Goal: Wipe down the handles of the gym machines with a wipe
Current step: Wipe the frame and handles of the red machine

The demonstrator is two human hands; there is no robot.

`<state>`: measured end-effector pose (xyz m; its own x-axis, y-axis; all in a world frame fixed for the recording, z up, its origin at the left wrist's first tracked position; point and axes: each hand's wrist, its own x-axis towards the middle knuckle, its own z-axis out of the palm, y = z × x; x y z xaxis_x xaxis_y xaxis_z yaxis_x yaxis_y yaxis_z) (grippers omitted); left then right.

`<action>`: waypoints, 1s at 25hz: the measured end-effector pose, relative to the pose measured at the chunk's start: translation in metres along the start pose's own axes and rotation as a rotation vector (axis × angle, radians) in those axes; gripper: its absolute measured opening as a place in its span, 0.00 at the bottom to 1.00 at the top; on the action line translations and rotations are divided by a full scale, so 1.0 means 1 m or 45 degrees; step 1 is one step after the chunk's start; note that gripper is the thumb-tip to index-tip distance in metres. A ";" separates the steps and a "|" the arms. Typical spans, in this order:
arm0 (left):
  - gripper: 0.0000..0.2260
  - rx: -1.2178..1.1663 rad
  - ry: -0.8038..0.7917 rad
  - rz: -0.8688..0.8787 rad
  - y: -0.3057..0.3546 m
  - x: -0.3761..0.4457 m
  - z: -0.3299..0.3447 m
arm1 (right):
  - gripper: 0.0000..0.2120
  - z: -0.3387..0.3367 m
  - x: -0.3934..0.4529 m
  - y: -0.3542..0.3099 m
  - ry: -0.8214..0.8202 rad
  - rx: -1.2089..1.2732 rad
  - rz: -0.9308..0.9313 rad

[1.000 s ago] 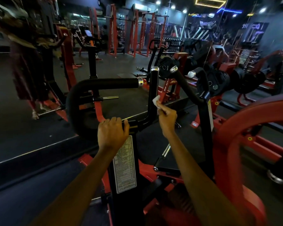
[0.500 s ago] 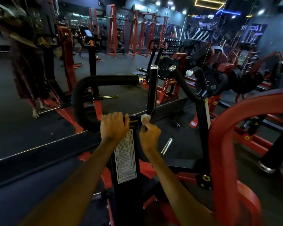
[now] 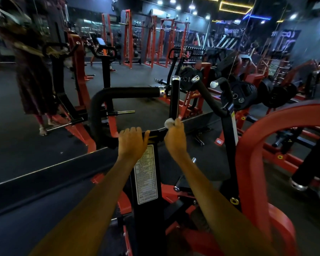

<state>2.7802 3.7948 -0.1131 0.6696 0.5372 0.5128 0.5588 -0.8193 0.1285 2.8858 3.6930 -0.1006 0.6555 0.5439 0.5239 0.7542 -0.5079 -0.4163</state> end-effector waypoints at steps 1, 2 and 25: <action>0.21 -0.006 -0.004 0.002 0.000 0.000 0.000 | 0.15 0.006 -0.008 -0.007 -0.041 -0.025 -0.016; 0.21 -0.016 -0.012 0.005 -0.001 0.001 0.000 | 0.15 0.010 -0.016 -0.014 -0.059 0.035 0.005; 0.20 -0.071 0.176 0.083 -0.006 -0.001 0.009 | 0.09 0.037 -0.015 0.008 0.096 2.436 1.274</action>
<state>2.7806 3.8015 -0.1217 0.6276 0.4530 0.6332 0.4859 -0.8633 0.1360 2.8831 3.7059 -0.1396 0.7862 0.5484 -0.2848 -0.6085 0.6068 -0.5113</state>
